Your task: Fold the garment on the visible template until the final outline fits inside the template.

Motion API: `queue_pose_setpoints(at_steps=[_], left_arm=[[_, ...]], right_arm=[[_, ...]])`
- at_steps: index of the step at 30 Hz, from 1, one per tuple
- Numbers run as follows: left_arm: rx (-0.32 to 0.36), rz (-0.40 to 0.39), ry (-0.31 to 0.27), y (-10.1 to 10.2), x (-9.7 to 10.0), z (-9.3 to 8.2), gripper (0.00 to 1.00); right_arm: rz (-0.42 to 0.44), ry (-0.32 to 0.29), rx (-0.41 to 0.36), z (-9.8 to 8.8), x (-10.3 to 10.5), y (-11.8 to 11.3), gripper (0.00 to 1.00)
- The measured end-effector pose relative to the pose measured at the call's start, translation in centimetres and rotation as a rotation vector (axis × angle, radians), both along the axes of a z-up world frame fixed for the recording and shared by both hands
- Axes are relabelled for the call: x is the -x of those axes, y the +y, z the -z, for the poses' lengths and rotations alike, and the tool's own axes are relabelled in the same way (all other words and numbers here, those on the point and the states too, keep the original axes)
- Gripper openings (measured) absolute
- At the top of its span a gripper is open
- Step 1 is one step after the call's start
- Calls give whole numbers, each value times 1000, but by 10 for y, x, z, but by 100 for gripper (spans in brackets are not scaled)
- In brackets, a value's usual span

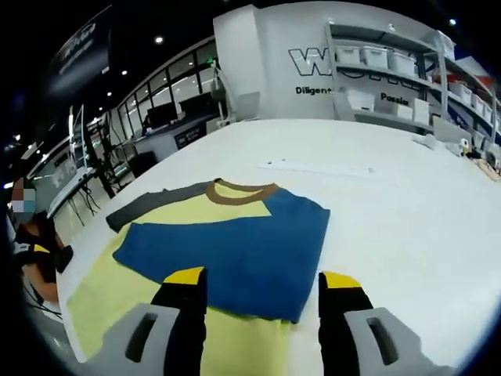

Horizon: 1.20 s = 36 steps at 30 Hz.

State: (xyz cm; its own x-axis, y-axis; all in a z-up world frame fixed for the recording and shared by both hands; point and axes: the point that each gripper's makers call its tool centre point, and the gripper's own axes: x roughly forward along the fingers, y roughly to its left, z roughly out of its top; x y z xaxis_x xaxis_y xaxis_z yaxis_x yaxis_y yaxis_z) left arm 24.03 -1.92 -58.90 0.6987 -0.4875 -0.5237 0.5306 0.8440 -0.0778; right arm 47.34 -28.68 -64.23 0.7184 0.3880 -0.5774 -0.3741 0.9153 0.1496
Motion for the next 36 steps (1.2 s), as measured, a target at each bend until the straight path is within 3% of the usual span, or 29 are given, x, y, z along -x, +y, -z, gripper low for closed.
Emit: queue_pose_setpoints(at_steps=[11, 19, 24, 36], left_arm=[[-6, -4, -3, 1, 0, 0, 99], [-11, -14, 9, 5, 2, 4, 99], [-11, -24, 9, 8, 1, 4, 99], [-22, -48, 13, 17, -1, 7, 99]], right_arm=[[99, 64, 10, 23, 6, -23, 20], [83, 67, 53, 31, 8, -20, 9], [31, 39, 148, 32, 7, -21, 0], [6, 43, 180, 25, 2, -37, 0]])
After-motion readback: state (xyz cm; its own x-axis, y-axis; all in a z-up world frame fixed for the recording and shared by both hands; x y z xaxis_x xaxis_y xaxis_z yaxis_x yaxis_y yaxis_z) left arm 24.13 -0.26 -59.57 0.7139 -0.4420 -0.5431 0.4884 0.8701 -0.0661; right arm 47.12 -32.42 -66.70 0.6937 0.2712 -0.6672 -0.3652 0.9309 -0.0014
